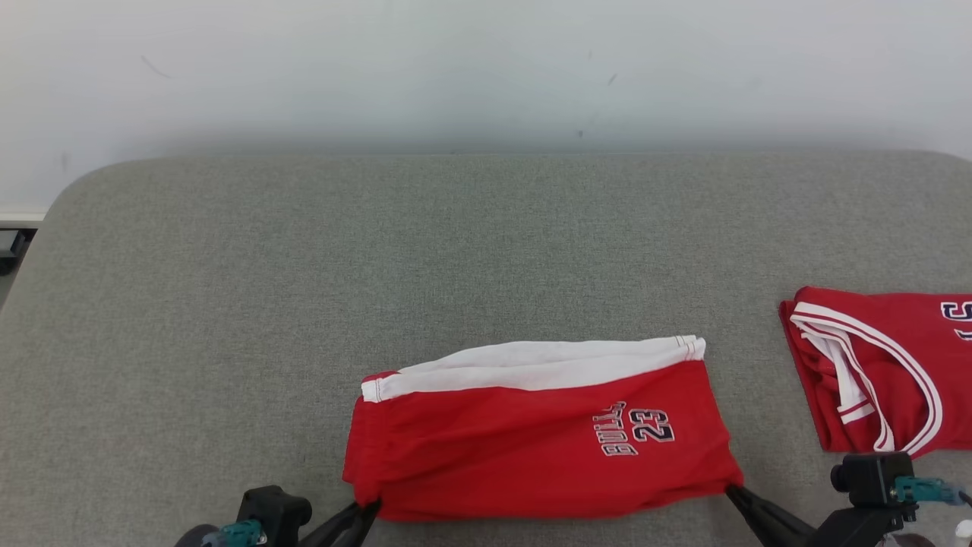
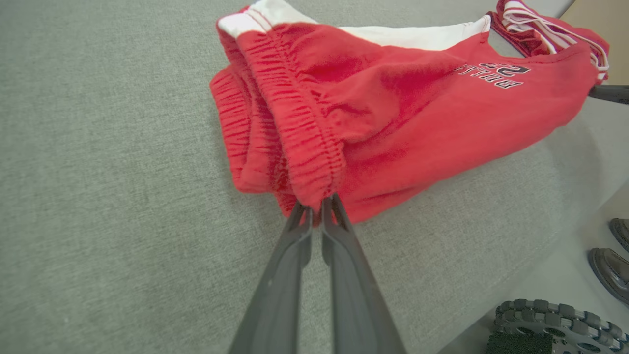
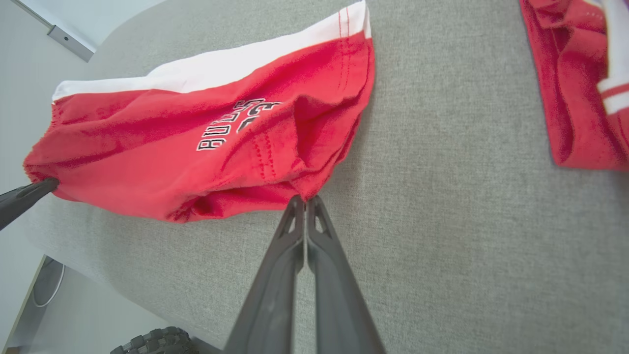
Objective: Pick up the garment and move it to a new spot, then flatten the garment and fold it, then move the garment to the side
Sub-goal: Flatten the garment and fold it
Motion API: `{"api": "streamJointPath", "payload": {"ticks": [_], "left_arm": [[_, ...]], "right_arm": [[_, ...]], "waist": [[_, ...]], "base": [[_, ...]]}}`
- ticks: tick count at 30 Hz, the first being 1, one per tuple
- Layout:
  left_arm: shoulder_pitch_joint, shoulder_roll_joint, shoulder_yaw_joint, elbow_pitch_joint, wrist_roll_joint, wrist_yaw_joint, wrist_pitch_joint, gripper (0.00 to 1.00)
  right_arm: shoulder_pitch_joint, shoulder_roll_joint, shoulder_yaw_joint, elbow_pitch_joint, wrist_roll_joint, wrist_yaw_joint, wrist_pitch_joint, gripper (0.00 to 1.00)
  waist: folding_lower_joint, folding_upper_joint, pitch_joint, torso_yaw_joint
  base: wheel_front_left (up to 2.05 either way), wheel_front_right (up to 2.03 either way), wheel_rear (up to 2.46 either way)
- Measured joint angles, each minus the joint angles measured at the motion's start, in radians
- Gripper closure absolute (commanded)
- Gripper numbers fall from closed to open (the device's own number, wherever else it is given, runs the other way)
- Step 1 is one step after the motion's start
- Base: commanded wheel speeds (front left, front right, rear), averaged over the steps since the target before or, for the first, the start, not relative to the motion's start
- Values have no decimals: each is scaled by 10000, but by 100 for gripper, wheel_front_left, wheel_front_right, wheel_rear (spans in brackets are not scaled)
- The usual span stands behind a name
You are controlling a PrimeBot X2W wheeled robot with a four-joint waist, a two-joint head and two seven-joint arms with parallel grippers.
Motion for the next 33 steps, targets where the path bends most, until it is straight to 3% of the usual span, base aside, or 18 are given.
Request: {"api": "streamJointPath", "payload": {"ticks": [1,2,3,4,5,6,14,20,24,29,33], "left_arm": [[3,59,0,-10,2,13,94,74],[3,109,0,-17,8,79,163,31],[5,151,0,-19,15,123,253,0],[15,178,12,-19,12,132,313,0],[43,188,33,-19,4,199,366,0],[75,203,48,-17,2,249,437,0],[441,165,688,-217,-531,786,403,0],[496,21,1570,-627,-631,1526,-372,0],[493,-115,2211,-991,-606,2157,-1231,0],[488,-280,2729,-1528,-280,2383,-2203,0],[548,-506,3381,-1726,-261,2474,-2399,0]], "right_arm": [[81,-8,8,8,2,-73,96,100],[142,-12,15,17,2,-146,184,100],[193,-12,17,29,2,-242,259,100],[212,-12,35,73,2,-313,334,80],[203,-21,105,144,-8,-362,424,33],[217,-35,157,186,-17,-420,493,0],[244,-140,128,453,-337,-1110,748,0],[415,-81,-495,313,-681,-1467,128,0],[360,268,-1041,155,-999,-1565,-708,0],[56,629,-1455,65,-1252,-1599,-1749,0],[-130,836,-1444,35,-1622,-1601,-2451,0]], "waist": [[0,0,12,3],[0,0,24,7],[0,0,33,10],[0,0,39,12],[0,0,35,8],[0,0,28,-3],[0,0,-37,-23],[0,0,-245,-24],[0,0,-421,-10],[0,0,-648,10],[0,0,-814,20]], "base": [[0,0,0],[0,0,0],[0,0,0],[0,0,0],[0,0,0],[0,0,0],[0,0,0],[0,0,0],[0,0,0],[0,0,0],[0,0,0]]}}
